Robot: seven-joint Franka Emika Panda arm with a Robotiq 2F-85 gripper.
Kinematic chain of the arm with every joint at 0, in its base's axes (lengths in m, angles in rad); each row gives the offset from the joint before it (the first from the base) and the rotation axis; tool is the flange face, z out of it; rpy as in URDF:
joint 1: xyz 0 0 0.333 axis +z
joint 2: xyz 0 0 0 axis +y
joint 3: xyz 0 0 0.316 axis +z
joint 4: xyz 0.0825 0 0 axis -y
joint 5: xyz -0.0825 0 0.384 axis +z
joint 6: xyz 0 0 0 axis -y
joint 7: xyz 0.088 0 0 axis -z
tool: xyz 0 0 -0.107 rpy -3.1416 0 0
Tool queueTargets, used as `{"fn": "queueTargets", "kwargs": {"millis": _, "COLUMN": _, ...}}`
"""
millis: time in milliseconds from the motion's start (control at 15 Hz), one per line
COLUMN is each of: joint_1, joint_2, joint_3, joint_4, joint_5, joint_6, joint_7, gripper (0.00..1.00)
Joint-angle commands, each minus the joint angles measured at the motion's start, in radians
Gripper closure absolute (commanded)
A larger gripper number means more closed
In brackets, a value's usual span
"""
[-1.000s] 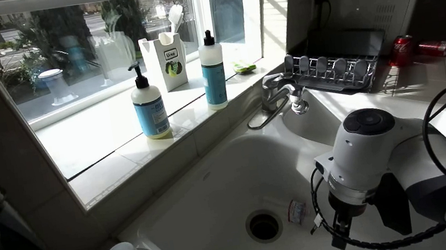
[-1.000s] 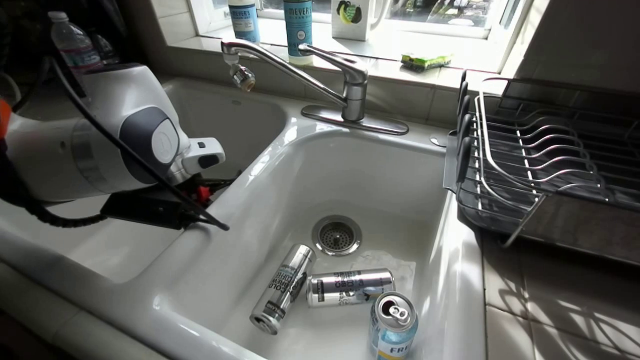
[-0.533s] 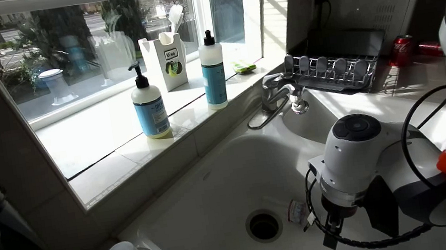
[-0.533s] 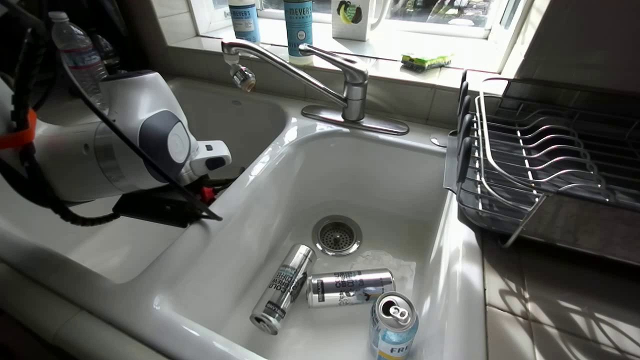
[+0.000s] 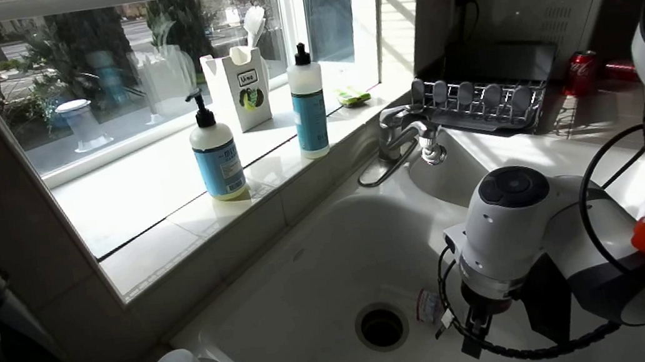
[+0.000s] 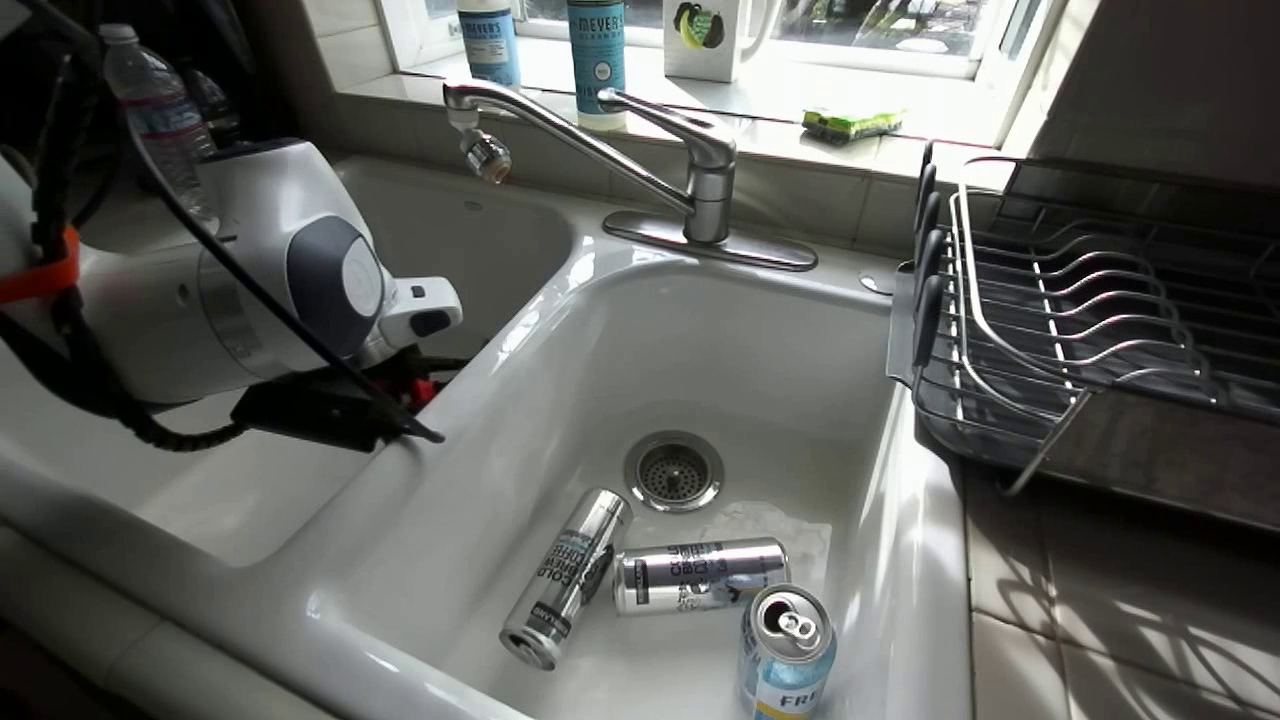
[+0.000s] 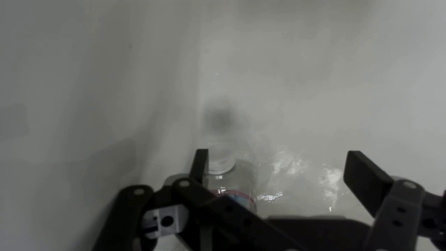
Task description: Remove the water bottle from the sink on the left and put it on the left side of the counter.
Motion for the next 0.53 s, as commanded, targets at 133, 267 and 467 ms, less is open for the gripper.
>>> {"fn": "queueTargets", "kwargs": {"millis": 133, "joint_1": 0.038, "joint_2": 0.078, "joint_3": -0.092, "joint_4": 0.044, "joint_5": -0.102, "joint_6": 0.036, "joint_7": 0.078, "gripper": 0.00}}
{"fn": "queueTargets", "kwargs": {"millis": 267, "joint_1": 0.040, "joint_2": 0.101, "joint_3": -0.098, "joint_4": 0.051, "joint_5": -0.112, "joint_6": 0.051, "joint_7": 0.091, "gripper": 0.00}}
{"fn": "queueTargets", "kwargs": {"millis": 467, "joint_1": 0.046, "joint_2": 0.132, "joint_3": -0.109, "joint_4": 0.064, "joint_5": -0.124, "joint_6": 0.071, "joint_7": 0.110, "gripper": 0.00}}
